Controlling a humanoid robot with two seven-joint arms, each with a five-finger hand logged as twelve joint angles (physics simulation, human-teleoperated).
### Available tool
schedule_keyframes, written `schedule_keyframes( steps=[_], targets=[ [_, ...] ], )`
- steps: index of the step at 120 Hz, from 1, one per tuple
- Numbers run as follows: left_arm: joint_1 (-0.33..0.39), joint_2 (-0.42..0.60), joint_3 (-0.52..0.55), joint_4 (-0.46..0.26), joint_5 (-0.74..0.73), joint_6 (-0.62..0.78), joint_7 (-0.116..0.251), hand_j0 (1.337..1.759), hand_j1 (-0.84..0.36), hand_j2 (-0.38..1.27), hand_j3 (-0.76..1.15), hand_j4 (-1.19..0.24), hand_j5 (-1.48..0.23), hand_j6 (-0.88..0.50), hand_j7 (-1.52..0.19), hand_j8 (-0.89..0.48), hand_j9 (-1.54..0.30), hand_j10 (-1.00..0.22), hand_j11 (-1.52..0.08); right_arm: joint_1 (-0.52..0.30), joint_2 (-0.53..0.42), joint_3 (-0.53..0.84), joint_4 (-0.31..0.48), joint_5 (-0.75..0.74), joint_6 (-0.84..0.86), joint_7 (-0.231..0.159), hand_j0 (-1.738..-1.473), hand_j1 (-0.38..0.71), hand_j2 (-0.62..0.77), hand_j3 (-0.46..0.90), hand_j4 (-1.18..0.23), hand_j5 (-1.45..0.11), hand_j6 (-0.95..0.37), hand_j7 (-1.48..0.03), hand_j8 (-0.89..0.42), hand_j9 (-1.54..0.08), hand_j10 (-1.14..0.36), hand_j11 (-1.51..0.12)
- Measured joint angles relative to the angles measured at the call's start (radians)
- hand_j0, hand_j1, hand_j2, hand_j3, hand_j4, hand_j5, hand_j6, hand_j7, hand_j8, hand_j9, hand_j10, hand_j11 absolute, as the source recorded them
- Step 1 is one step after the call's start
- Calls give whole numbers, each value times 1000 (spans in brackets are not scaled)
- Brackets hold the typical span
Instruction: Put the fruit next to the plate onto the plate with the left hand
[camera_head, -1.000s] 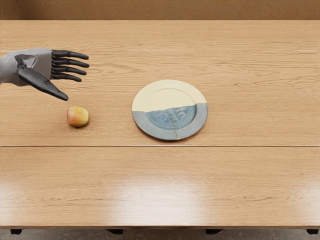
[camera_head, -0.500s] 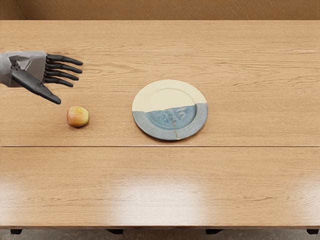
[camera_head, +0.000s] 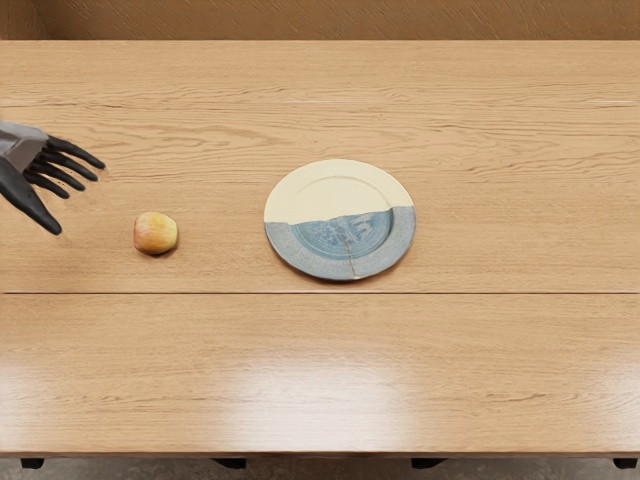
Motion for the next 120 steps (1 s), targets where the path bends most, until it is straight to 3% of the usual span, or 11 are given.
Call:
schedule_keyframes(
  steps=[12, 35, 67, 102, 120],
  targets=[
    [-54, -3, 93, -12, 11, 0, 18, 1658, 48, 52, 0, -255, -328, -255, -328, -255, -328, -254, -328, 0, 0, 0, 0, 0, 0, 0, -1658, -303, -8, 0, -38, -50, -38, -50, -38, -50, -38, -50],
    [-197, -7, 238, -118, 16, 96, 56, 1658, 35, 54, 0, -266, -343, -267, -343, -267, -342, -266, -342, 0, 0, 0, 0, 0, 0, 0, -1658, -303, -8, 0, -38, -50, -38, -50, -38, -50, -38, -50],
    [-242, -24, 317, -208, 16, 314, 94, 1658, 21, 56, 0, -279, -359, -280, -358, -279, -358, -279, -358, 0, 0, 0, 0, 0, 0, 0, -1658, -303, -8, 0, -38, -50, -38, -50, -38, -50, -38, -50],
    [-454, -233, 600, -286, -41, 599, 123, 1658, 7, 59, 0, -289, -372, -290, -372, -289, -372, -289, -372, 0, 0, 0, 0, 0, 0, 0, -1658, -303, -8, 0, -38, -50, -38, -50, -38, -50, -38, -50],
    [-548, -414, 778, -328, -135, 808, 129, 1658, 6, 59, 0, -289, -373, -290, -373, -289, -373, -289, -373, 0, 0, 0, 0, 0, 0, 0, -1658, -303, -8, 0, -38, -50, -38, -50, -38, -50, -38, -50]
  ],
)
